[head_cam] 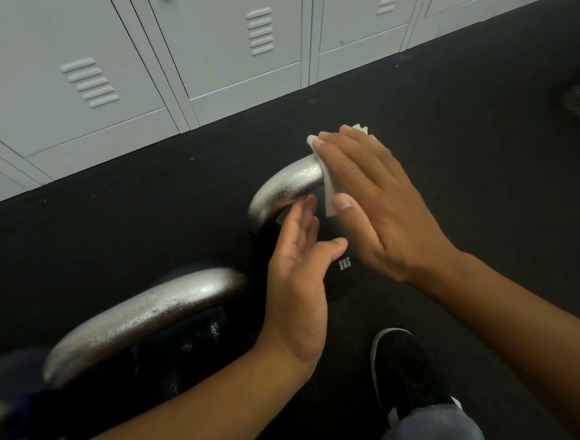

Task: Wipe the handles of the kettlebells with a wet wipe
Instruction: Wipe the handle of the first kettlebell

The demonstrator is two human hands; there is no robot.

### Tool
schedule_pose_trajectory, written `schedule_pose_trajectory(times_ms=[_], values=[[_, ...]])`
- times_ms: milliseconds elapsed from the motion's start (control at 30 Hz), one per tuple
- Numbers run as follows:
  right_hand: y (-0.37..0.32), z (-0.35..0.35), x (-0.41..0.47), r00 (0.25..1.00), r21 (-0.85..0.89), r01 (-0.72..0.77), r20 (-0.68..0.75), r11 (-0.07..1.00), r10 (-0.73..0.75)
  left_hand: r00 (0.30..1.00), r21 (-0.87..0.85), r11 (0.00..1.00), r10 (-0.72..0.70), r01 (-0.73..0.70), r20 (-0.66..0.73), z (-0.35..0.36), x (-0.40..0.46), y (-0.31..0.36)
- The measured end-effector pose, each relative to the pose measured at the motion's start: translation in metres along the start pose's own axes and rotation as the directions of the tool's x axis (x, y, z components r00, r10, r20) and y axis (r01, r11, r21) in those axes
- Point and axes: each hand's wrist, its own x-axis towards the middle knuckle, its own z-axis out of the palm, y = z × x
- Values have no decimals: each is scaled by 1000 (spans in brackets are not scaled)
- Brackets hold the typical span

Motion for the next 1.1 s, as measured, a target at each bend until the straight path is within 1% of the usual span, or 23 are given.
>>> schedule_pose_trajectory(times_ms=[100,200,300,367,433,533,667,767,867,967,1033,1100], values=[[4,-1,-6,1000,27,-13,-25,1000,13,1000,8,1000,-3,3,-18,0,-1,0],[4,-4,-2,993,60,-97,-56,993,100,1000,6,1000,-13,13,-28,0,-1,0],[-1,-5,10,984,43,-164,-62,985,167,999,5,1000,-12,12,-39,0,-2,-1],[-6,-4,16,989,9,-140,-43,990,140,1000,1,1000,-8,8,-29,0,-2,-1],[-10,-2,16,998,-31,-60,2,998,60,1000,5,1000,21,-21,1,1,-2,1],[-8,-4,10,999,-19,0,44,1000,1,1000,5,1000,23,-23,4,0,-3,2],[-1,-7,4,999,22,-40,-5,999,41,999,23,999,-24,25,-42,-2,-6,0],[-1,-8,12,997,7,-78,-21,997,78,998,35,999,-32,34,-54,-3,-7,1],[-6,-7,18,998,-19,-61,0,998,61,999,27,999,-22,24,-47,-3,-8,1],[-11,-5,13,999,-23,-22,41,1000,22,1000,33,999,-7,7,-8,-3,-7,2],[-10,-8,9,998,13,-10,59,1000,9,1000,39,999,-11,11,-3,0,-7,4],[-9,-12,6,999,105,-11,43,994,7,997,79,995,-52,56,-60,1,-8,3]])
